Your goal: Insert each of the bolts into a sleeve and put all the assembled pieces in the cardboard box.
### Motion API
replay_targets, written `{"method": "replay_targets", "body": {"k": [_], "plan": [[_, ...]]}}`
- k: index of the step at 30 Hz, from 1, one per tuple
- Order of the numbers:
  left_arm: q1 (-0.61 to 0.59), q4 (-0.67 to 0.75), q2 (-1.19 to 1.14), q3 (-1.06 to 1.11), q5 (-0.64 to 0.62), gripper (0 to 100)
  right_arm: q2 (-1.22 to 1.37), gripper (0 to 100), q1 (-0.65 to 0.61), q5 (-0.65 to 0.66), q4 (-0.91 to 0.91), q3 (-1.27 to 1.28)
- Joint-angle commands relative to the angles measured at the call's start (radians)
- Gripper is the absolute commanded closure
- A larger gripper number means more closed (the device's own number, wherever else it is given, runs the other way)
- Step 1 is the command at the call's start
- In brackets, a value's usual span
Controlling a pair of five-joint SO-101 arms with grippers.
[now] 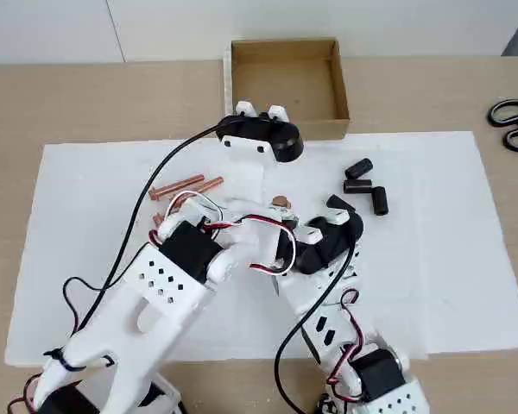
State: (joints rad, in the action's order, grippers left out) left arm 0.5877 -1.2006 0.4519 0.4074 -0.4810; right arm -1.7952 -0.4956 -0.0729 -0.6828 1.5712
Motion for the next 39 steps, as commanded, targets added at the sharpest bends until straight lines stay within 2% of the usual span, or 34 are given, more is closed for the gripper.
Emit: {"method": "replay_targets", "body": {"k": [1, 3, 8, 14, 30, 33, 37, 39], "plan": [[-0.006, -0.055, 0.005, -0.005, 0.011, 84, -0.018, 99.5, -0.001, -0.005, 0.022, -0.011], [-0.006, -0.061, 0.006, -0.007, -0.002, 80, -0.018, 99.5, -0.001, -0.005, 0.022, -0.011], [-0.012, -0.061, 0.012, -0.01, -0.003, 80, -0.018, 99.5, -0.001, -0.005, 0.022, -0.011], [-0.032, -0.091, 0.153, -0.047, 0.0, 80, -0.018, 99.5, 0.001, -0.005, 0.022, -0.009], [-0.549, -0.176, 0.423, -0.044, 0.123, 80, -0.015, 99.5, 0.005, -0.003, 0.022, -0.009], [-0.608, -0.224, 0.445, -0.005, 0.176, 80, -0.013, 99.5, 0.071, -0.002, 0.012, -0.006], [-0.647, -0.232, 0.502, 0.065, 0.411, 80, -0.013, 99.5, 0.268, 0.049, -0.056, -0.018], [-0.652, -0.233, 0.535, 0.093, 0.439, 80, -0.013, 99.5, 0.323, 0.104, -0.058, -0.052]]}}
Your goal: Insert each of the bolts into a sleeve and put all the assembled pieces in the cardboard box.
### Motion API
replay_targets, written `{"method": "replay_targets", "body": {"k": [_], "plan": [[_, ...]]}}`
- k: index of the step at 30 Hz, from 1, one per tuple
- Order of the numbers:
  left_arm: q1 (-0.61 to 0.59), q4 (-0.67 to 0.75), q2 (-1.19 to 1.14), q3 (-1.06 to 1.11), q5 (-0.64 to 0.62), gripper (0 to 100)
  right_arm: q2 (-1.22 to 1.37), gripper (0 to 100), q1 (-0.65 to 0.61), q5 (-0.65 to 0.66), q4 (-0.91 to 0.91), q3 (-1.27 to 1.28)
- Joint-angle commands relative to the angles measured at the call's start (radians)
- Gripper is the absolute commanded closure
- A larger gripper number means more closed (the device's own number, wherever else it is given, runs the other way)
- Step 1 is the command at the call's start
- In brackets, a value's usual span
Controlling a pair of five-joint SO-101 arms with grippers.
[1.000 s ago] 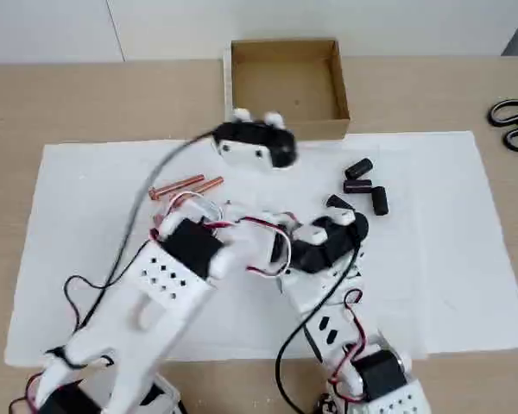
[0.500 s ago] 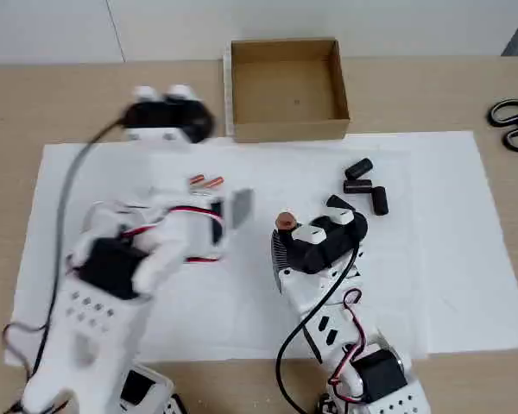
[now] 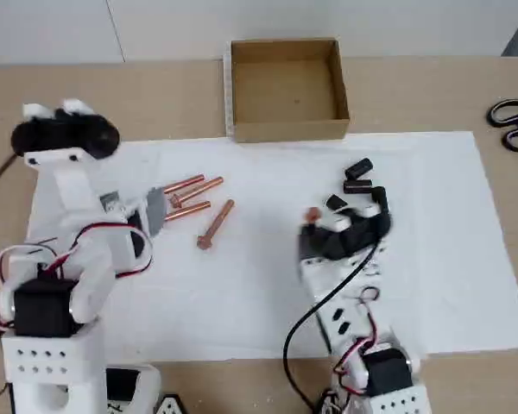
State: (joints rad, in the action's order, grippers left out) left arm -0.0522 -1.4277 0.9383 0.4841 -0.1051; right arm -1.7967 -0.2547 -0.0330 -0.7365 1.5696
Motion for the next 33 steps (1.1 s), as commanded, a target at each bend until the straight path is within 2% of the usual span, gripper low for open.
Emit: {"method": "replay_targets", "body": {"k": [1, 6, 11, 20, 27, 33], "plan": [[-0.012, -0.008, 0.066, 0.027, 0.068, 80, -0.01, 99.5, 0.093, 0.072, -0.005, -0.08], [-0.012, -0.006, 0.149, 0.059, 0.071, 80, 0.143, 99.5, 0.099, 0.075, -0.012, -0.308], [-0.012, -0.005, 0.19, 0.093, 0.071, 80, 0.624, 99.5, 0.101, 0.071, 0.008, -0.654], [-0.012, -0.005, 0.204, 0.102, 0.071, 80, 1.471, 99.5, 0.101, 0.069, 0.214, -1.333], [-0.012, -0.005, 0.199, 0.104, 0.071, 80, 1.948, 99.5, 0.101, 0.069, 0.343, -1.72], [-0.012, -0.005, 0.198, 0.107, 0.071, 80, 2.25, 99.3, 0.101, 0.069, 0.377, -1.942]]}}
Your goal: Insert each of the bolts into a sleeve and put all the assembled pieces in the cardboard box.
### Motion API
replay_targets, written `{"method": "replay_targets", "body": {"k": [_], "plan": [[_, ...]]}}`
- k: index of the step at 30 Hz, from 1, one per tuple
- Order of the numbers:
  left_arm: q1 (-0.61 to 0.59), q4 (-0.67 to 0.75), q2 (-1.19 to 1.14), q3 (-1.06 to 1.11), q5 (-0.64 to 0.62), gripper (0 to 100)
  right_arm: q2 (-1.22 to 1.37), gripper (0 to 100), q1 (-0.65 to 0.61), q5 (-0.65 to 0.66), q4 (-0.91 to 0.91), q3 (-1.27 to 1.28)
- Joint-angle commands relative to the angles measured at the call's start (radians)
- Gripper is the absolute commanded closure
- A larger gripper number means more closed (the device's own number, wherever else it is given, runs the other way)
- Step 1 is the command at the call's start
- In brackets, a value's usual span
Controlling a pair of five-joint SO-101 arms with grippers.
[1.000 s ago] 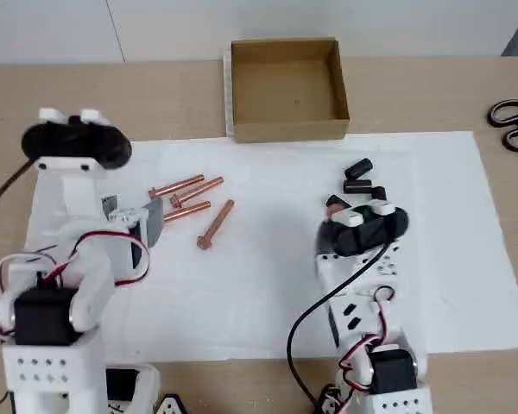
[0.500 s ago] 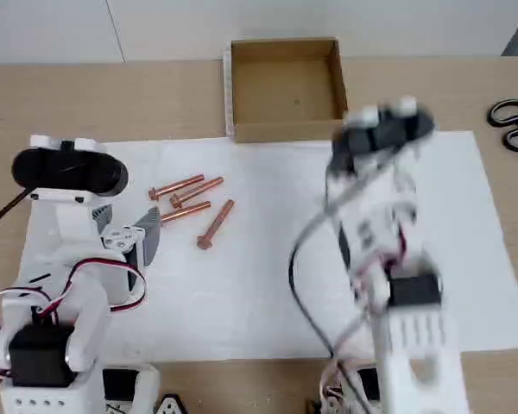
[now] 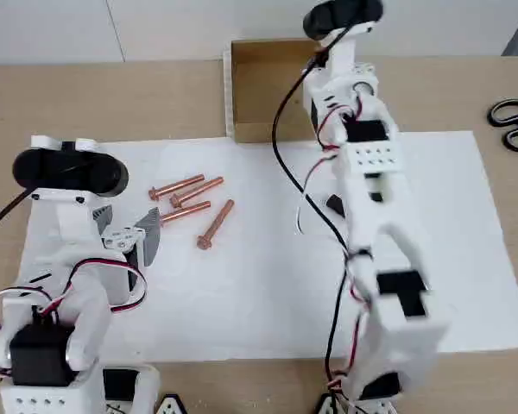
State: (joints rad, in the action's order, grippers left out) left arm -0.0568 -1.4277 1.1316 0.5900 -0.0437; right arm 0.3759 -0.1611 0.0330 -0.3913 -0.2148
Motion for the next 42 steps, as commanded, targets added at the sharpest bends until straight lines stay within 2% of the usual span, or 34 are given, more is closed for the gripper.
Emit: {"method": "replay_targets", "body": {"k": [1, 11, 18, 24, 28, 31, 37, 42], "plan": [[-0.008, -0.005, 0.005, 0.008, 0.009, 80, 0.117, 99.2, 0.007, 0.003, 0.031, -0.189], [-0.009, 0.023, 0.011, 0.048, 0.009, 80, 0.364, 98.0, 0.004, 0.008, 0.031, -0.374], [-0.008, 0.023, 0.011, 0.048, 0.009, 80, 0.414, 80.9, 0.002, 0.009, 0.03, -0.391], [-0.003, 0.023, 0.011, 0.048, 0.009, 80, 0.407, 80.3, 0.001, 0.009, 0.03, -0.417], [-0.003, 0.023, 0.011, 0.047, 0.009, 80, 0.406, 80.4, 0.007, 0.011, -0.001, -0.526], [-0.003, 0.023, 0.011, 0.045, 0.009, 80, 0.394, 80.4, 0.007, 0.011, -0.142, -0.661], [-0.008, 0.023, 0.011, 0.045, 0.009, 80, 0.259, 80.4, 0.021, 0.006, -0.679, -0.918], [-0.008, 0.023, 0.011, 0.045, 0.006, 80, 0.166, 80.4, 0.068, 0.009, -1.015, -1.045]]}}
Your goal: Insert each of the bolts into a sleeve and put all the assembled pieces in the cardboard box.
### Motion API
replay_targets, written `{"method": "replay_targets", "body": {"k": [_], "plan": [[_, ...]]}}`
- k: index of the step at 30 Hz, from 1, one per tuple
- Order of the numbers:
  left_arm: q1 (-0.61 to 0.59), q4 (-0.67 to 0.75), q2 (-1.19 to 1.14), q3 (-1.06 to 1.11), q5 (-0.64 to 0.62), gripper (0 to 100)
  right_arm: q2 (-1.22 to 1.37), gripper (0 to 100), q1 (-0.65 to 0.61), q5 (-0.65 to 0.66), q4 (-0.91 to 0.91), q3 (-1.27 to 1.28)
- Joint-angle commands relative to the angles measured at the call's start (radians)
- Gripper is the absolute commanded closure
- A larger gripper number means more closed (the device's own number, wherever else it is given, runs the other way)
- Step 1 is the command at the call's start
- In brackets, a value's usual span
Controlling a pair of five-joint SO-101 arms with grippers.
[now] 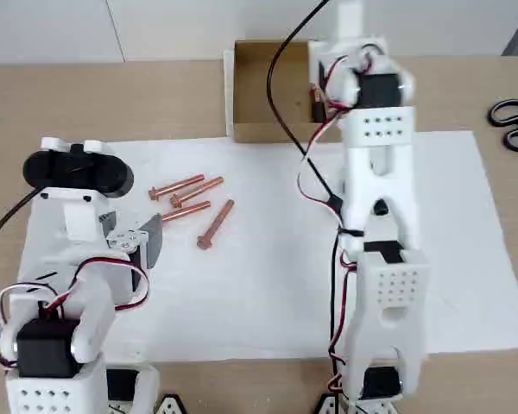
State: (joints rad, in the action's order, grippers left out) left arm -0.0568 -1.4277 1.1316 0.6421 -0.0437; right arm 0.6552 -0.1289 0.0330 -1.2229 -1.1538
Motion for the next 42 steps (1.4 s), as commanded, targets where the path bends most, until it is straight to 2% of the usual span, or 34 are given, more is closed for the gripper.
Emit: {"method": "replay_targets", "body": {"k": [1, 5, 10, 22, 25, 31, 35, 42], "plan": [[-0.008, 0.023, 0.011, -0.007, 0.006, 80, -0.128, 80.4, 0.047, 0.009, -0.242, -0.129], [-0.008, 0.023, 0.011, -0.004, 0.005, 80, -0.182, 80.4, 0.091, 0.011, -0.458, -0.186], [-0.008, 0.023, 0.011, -0.004, 0.005, 80, -0.286, 80.5, 0.16, 0.011, -0.467, -0.1], [-0.003, 0.021, 0.011, -0.002, 0.005, 80, -0.911, 80.5, 0.186, 0.006, -0.44, 0.819], [-0.002, 0.021, 0.011, -0.002, 0.005, 80, -0.984, 80.5, 0.186, 0.003, -0.346, 1.03], [-0.002, 0.021, 0.011, -0.002, 0.005, 80, -0.993, 80.2, 0.186, 0.011, -0.028, 1.356], [-0.002, 0.021, 0.011, -0.001, 0.005, 80, -0.949, 80.3, 0.18, 0.075, -0.03, 1.375], [-0.002, 0.02, 0.005, -0.001, 0.005, 80, -0.711, 80.5, 0.188, 0.104, -0.073, 1.277]]}}
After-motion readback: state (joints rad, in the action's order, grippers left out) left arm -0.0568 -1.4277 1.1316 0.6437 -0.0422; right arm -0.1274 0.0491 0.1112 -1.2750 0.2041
